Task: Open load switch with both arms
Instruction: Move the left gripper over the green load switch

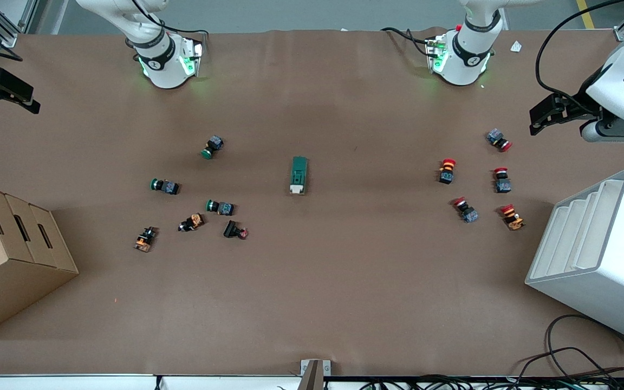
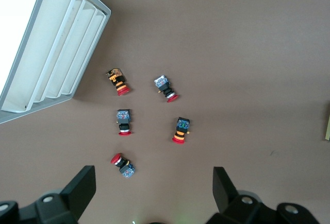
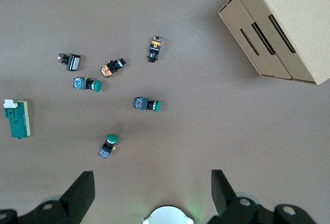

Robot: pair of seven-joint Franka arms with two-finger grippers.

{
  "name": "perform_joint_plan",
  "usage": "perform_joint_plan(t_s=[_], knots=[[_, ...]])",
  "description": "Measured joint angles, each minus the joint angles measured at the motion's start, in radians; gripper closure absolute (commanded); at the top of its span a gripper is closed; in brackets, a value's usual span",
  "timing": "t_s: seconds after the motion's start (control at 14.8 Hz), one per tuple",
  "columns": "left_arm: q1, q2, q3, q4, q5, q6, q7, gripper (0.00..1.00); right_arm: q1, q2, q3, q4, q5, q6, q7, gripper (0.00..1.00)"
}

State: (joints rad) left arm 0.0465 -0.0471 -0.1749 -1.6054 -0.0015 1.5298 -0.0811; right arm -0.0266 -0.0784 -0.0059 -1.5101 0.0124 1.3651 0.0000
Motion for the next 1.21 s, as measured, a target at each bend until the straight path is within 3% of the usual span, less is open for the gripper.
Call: perform_joint_plan(t_s=[0.61,0.94,1.21], knots=[[-0.020,0.003,-0.035,0.014,-0.008,0.000,0.001,0.00,-0.001,0.000,0.000,0.000,0.000,0.007,-0.001,0.00],[-0.058,0.019,-0.194,0.015,-0.032,0.027,-0.165,0.00,-0.002,0.000,0.000,0.000,0.000,0.012,-0.002,0.00],[-0.080,0.069,-0.341,0.009,-0.033,0.140,-0.330,0.00,-0.002,0.000,0.000,0.000,0.000,0.016,-0.002,0.00]])
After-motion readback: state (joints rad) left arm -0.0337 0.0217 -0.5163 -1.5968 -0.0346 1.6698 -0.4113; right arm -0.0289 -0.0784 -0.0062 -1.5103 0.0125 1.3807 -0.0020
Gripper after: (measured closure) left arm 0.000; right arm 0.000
